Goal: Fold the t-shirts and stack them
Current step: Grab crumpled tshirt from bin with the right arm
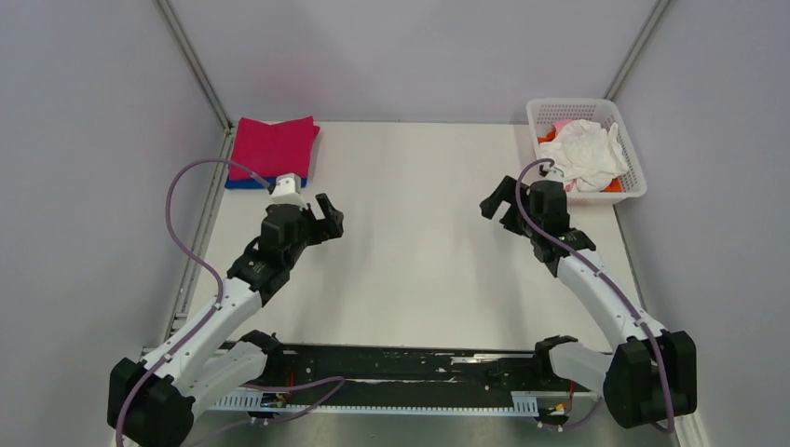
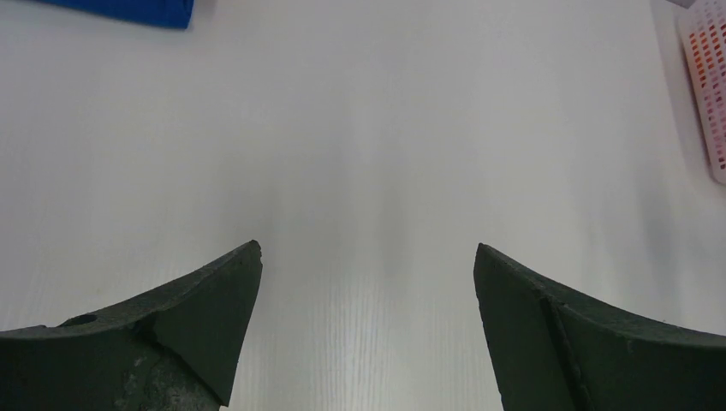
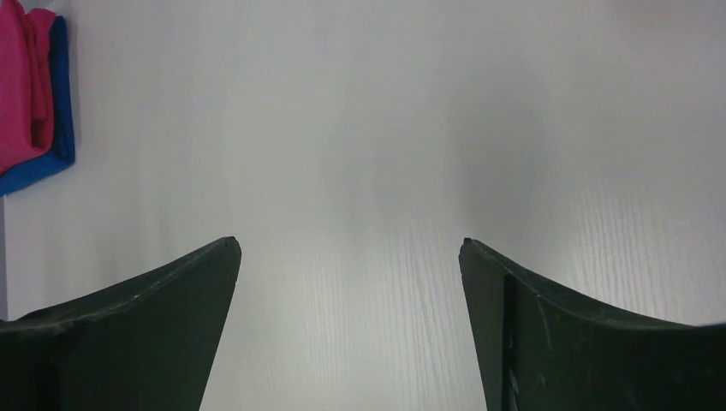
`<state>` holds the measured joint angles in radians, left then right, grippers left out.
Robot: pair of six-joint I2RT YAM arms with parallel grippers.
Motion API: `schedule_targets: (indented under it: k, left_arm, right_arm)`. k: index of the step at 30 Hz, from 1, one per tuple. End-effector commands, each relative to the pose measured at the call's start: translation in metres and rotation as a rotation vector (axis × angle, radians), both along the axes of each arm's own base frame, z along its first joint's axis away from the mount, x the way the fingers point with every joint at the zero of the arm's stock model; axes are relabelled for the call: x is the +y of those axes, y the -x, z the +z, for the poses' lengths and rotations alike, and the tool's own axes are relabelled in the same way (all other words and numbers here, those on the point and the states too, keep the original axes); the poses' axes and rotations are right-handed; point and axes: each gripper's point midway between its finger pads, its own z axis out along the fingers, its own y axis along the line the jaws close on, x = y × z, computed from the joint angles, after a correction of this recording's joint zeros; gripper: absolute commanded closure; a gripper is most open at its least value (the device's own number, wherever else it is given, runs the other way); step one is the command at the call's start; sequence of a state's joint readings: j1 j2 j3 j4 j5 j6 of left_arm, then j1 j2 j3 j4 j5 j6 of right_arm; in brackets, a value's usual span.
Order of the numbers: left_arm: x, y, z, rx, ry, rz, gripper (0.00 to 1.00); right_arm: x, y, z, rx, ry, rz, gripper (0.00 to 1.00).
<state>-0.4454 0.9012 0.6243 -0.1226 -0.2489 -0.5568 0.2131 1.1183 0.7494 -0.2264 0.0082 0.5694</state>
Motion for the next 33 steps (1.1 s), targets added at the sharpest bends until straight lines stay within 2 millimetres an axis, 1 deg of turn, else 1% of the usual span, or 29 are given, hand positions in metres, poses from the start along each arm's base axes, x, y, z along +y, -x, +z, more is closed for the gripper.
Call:
schedule_targets:
  k: [1,3,5,8,9,10,11,12,14,15,16,18,21,22,24,25,27,28,29,30,31,32,33]
  left_arm:
    - [0.0,-0.008,0.019,-0.045,0.017,0.023,0.0]
    - [-0.001,-0.009,0.019,-0.045,0.016,0.018,0.0]
    - [-0.002,-0.01,0.019,-0.042,0.014,0.014,0.0]
    - [-0.002,-0.011,0.017,-0.035,-0.001,0.014,0.0]
    - [-0.002,-0.011,0.016,-0.029,-0.006,0.011,0.0]
    - [-0.003,-0.011,0.017,-0.03,-0.007,0.001,0.0]
    - [-0.004,-0.01,0.017,-0.03,-0.006,-0.004,0.0]
    - [-0.006,-0.01,0.017,-0.032,-0.005,-0.013,0.0]
    - [-0.003,-0.01,0.018,-0.04,-0.006,-0.001,0.0]
    - [-0.002,-0.01,0.017,-0.044,-0.007,0.005,0.0]
    - [0.001,-0.01,0.018,-0.051,-0.01,0.015,0.0]
    - [0.003,-0.01,0.021,-0.064,-0.007,0.031,0.0]
    - [0.007,-0.01,0.021,-0.07,-0.004,0.054,0.0]
    - [0.008,-0.01,0.021,-0.069,-0.006,0.06,0.0]
    - [0.011,-0.01,0.018,-0.063,-0.009,0.074,0.0]
    - [0.011,-0.01,0.016,-0.061,-0.011,0.075,0.0]
    - [0.011,-0.01,0.015,-0.058,-0.012,0.078,0.0]
    - [0.011,-0.01,0.014,-0.055,-0.013,0.078,0.0]
    - [0.011,-0.011,0.014,-0.056,-0.012,0.079,0.0]
    - [0.012,-0.01,0.014,-0.055,-0.013,0.081,0.0]
    - [0.012,-0.011,0.015,-0.057,-0.012,0.085,0.0]
    - [0.012,-0.011,0.015,-0.058,-0.01,0.087,0.0]
    - [0.013,-0.011,0.015,-0.058,-0.008,0.09,0.0]
  right_arm:
    - [-0.015,-0.023,0.028,-0.095,0.074,-0.063,0.0]
    - [-0.029,-0.037,0.038,-0.115,0.115,-0.137,0.0]
    - [-0.053,-0.054,0.042,-0.097,0.133,-0.242,0.0]
    - [-0.081,-0.084,0.048,-0.049,0.059,-0.268,0.0]
    - [-0.097,-0.097,0.051,-0.044,0.047,-0.281,0.0]
    - [-0.111,-0.109,0.049,-0.031,0.057,-0.297,0.0]
    - [-0.124,-0.122,0.055,-0.041,0.088,-0.315,0.0]
    - [-0.141,-0.138,0.049,-0.026,0.131,-0.339,0.0]
    - [-0.174,-0.165,0.048,-0.022,0.211,-0.397,0.0]
    - [-0.189,-0.177,0.041,-0.005,0.233,-0.421,0.0]
    - [-0.201,-0.189,0.04,0.005,0.237,-0.432,0.0]
    - [-0.223,-0.209,0.028,0.041,0.242,-0.451,0.0]
    - [-0.251,-0.233,0.014,0.06,0.292,-0.496,0.01]
    - [-0.258,-0.241,0.011,0.06,0.311,-0.503,0.01]
    - [-0.269,-0.251,-0.003,0.074,0.343,-0.519,0.02]
    - [-0.274,-0.256,-0.012,0.085,0.359,-0.519,0.04]
    - [-0.279,-0.262,-0.024,0.102,0.37,-0.523,0.12]
    - [-0.279,-0.264,-0.027,0.106,0.366,-0.521,0.24]
    - [-0.278,-0.265,-0.027,0.105,0.359,-0.521,0.4]
    - [-0.279,-0.265,-0.022,0.094,0.352,-0.532,0.55]
    - [-0.279,-0.265,-0.015,0.081,0.349,-0.547,0.67]
    - [-0.28,-0.264,-0.003,0.06,0.346,-0.562,0.75]
    - [-0.28,-0.263,0.014,0.028,0.345,-0.571,0.81]
